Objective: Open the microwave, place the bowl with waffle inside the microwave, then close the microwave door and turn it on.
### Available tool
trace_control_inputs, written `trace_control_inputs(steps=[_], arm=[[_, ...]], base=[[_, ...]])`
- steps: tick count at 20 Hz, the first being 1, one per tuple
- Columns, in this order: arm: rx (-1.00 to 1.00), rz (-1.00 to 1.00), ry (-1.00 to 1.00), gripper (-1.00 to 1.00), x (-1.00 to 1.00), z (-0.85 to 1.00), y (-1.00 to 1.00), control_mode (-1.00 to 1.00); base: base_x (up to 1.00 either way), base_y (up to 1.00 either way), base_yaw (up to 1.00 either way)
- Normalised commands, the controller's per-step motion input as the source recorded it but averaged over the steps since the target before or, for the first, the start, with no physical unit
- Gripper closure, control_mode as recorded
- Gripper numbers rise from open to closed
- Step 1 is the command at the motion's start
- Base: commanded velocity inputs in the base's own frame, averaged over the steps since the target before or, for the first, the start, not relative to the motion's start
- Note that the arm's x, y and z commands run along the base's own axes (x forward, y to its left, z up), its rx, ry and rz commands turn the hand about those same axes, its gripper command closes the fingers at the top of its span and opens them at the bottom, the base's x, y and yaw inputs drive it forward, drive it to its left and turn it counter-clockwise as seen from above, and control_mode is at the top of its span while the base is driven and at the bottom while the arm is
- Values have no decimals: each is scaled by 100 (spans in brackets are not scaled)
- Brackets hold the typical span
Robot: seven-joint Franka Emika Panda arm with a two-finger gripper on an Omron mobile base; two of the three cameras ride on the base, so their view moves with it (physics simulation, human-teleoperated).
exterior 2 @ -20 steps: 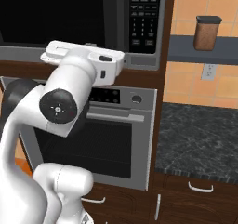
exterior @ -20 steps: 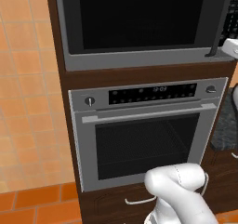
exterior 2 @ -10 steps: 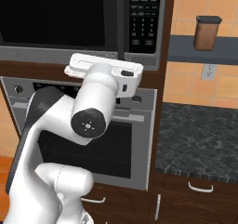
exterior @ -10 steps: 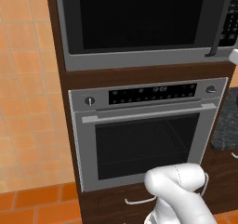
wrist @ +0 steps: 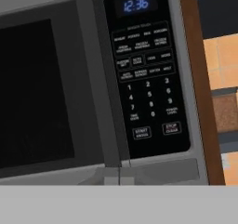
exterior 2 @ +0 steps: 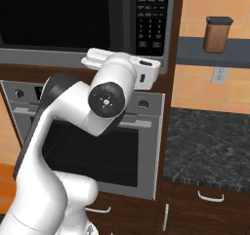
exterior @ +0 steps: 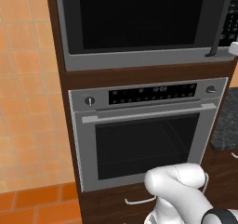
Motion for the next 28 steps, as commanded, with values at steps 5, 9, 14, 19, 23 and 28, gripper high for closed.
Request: trace_control_inputs(steps=[5,9,14,19,23,28], arm=[[0,1,0,100,20,0,-23,-100],[0,2,0,100,25,0,-11,-100],[0,3,0,100,32,-3,-7,-100],[0,2,0,100,33,0,-8,-100],[0,1,0,100,37,0,0,-100],[0,4,0,100,25,-7,0,-100]], base=[[0,0,0],[0,0,0],[0,0,0],[0,0,0],[0,0,0],[0,0,0]])
